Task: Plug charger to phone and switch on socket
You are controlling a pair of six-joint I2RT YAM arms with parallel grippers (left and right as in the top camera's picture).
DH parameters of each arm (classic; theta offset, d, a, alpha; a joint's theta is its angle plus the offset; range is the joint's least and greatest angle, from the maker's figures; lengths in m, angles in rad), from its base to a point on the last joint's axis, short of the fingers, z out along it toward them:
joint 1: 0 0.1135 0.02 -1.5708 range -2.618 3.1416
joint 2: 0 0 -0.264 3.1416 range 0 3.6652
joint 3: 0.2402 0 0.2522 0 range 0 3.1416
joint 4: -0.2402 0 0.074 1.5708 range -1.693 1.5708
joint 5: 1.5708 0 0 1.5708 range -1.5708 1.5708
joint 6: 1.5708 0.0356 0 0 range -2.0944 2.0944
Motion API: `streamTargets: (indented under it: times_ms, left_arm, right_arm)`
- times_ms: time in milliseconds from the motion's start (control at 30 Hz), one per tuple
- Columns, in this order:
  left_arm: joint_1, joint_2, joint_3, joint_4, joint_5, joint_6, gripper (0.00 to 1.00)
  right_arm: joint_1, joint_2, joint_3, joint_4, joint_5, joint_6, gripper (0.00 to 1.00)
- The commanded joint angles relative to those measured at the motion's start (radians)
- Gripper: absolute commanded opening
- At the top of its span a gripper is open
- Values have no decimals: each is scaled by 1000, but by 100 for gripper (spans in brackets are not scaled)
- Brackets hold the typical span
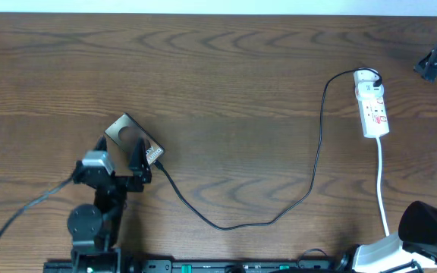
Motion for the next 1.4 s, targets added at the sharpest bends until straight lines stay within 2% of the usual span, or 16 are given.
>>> streamTargets:
  times_ms: [0,100,167,233,1367]
  left_arm:
    - [1,-103,-77,7,-30,8,85]
    - [4,-172,-123,-22,-29,7,85]
    - [5,-246,-123,-203,-34,7,85]
    - [6,-240,-123,-240,-35,7,85]
    - [5,-241,-122,-240,-32,7,85]
  right_arm:
    - [8,-2,8,-1,1,12,99]
    - [8,-2,8,-1,1,12,99]
    - [8,-2,8,-1,1,12,99]
    - [8,-2,8,-1,1,12,99]
    - [8,-2,8,-1,1,12,99]
